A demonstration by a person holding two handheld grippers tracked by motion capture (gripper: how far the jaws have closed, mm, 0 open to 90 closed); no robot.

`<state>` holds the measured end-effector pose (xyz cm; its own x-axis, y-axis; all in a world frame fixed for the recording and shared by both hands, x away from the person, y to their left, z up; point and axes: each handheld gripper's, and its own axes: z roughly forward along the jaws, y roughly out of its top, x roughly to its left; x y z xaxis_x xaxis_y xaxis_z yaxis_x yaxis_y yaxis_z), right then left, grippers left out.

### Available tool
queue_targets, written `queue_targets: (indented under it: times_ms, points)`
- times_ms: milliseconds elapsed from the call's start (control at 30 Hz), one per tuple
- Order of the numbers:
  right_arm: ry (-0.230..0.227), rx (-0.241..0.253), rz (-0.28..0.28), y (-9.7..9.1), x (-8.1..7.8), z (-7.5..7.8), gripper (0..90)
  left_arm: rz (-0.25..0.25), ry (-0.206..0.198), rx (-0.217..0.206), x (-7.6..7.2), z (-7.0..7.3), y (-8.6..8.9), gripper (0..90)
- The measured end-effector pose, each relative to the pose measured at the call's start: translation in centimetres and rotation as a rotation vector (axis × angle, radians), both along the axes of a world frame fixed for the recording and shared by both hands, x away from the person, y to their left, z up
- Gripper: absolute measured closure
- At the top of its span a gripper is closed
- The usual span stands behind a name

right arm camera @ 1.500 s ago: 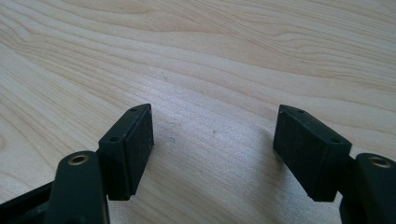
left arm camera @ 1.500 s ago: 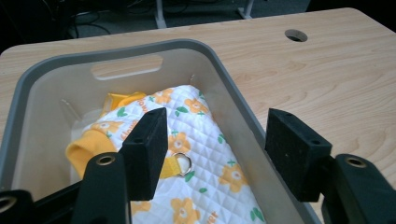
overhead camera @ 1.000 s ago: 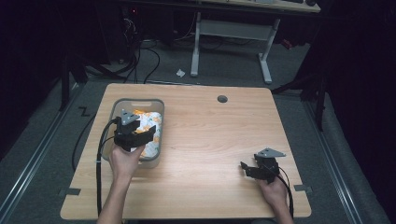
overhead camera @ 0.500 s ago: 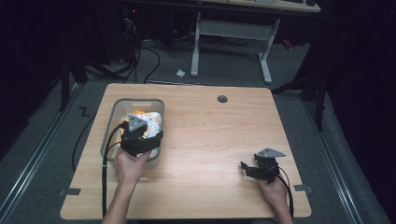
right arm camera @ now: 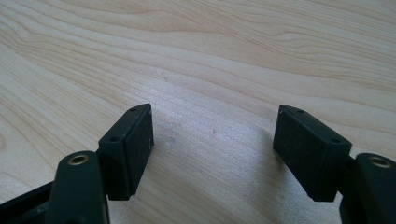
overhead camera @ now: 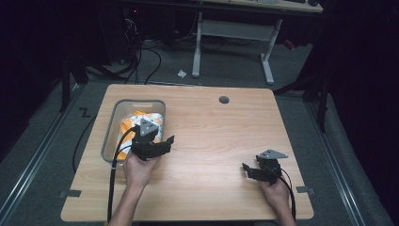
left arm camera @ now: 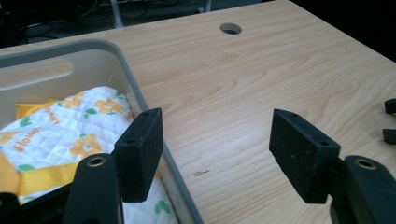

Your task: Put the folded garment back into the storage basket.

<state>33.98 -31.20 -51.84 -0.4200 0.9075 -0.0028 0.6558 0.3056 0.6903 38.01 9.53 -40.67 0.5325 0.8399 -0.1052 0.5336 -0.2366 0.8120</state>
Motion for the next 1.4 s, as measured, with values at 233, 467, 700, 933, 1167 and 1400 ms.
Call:
queue_targets:
  times_ms: [233, 467, 700, 933, 1167, 1400]
  points:
    - [0.000, 0.000, 0.000, 0.0, 0.0, 0.0, 29.1, -0.039, 0.011, -0.026, 0.0, -0.6, -1.7, 35.7]
    - [0.000, 0.000, 0.000, 0.0, 0.0, 0.0, 29.1, -0.071, 0.023, -0.034, -0.4, -1.1, -3.1, 35.8]
    - [0.000, 0.000, 0.000, 0.0, 0.0, 0.0, 29.1, -0.104, 0.042, -0.026, -0.5, -1.9, -4.3, 35.9]
    - [0.000, 0.000, 0.000, 0.0, 0.0, 0.0, 29.1, -0.118, 0.054, -0.036, -0.8, -2.7, -5.2, 36.0]
    - [0.000, 0.000, 0.000, 0.0, 0.0, 0.0, 29.1, -0.133, 0.074, -0.026, -1.2, -3.9, -6.2, 36.1]
    - [0.000, 0.000, 0.000, 0.0, 0.0, 0.0, 29.1, -0.155, 0.108, -0.030, -1.5, -5.6, -7.4, 36.2]
